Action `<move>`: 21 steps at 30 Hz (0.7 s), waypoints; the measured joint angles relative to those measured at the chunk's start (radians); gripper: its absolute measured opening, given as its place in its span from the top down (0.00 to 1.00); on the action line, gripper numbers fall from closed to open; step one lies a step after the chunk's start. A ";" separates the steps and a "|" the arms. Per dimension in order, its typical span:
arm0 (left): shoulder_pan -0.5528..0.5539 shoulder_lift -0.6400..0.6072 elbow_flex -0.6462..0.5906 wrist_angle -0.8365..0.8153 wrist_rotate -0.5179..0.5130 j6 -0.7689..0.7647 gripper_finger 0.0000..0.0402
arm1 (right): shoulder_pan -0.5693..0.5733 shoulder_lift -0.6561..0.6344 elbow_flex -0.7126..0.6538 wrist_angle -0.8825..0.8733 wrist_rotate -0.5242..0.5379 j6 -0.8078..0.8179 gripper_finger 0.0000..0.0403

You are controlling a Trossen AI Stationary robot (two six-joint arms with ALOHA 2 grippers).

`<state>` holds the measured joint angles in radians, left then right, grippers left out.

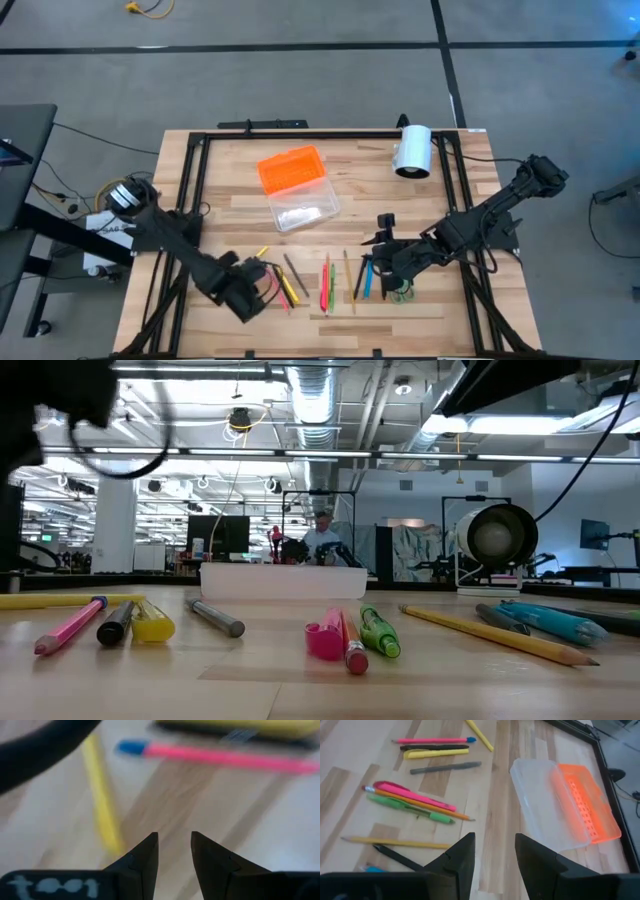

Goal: Pick & place school supplies into a supply box
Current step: Put the left yellow pen into the supply box

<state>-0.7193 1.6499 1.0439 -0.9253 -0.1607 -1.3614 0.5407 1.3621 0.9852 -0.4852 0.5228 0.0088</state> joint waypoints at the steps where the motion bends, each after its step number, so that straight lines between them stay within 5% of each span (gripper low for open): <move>1: -0.010 0.004 0.000 -0.017 -0.007 0.002 0.73 | 0.000 0.000 0.000 -0.001 0.000 -0.011 0.67; 6: -0.036 0.003 0.002 -0.032 -0.136 0.049 0.73 | -0.006 0.000 0.000 0.016 0.000 -0.070 0.67; 13: -0.007 0.005 -0.041 -0.121 -0.189 0.076 0.73 | -0.039 0.000 0.000 0.023 0.000 -0.037 0.67; 21: 0.065 0.002 -0.166 0.042 -0.205 0.207 0.73 | -0.049 0.000 0.000 0.023 -0.012 0.018 0.67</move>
<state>-0.6545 1.6524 0.8780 -0.8833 -0.3656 -1.1548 0.4919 1.3621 0.9852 -0.4622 0.5106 0.0272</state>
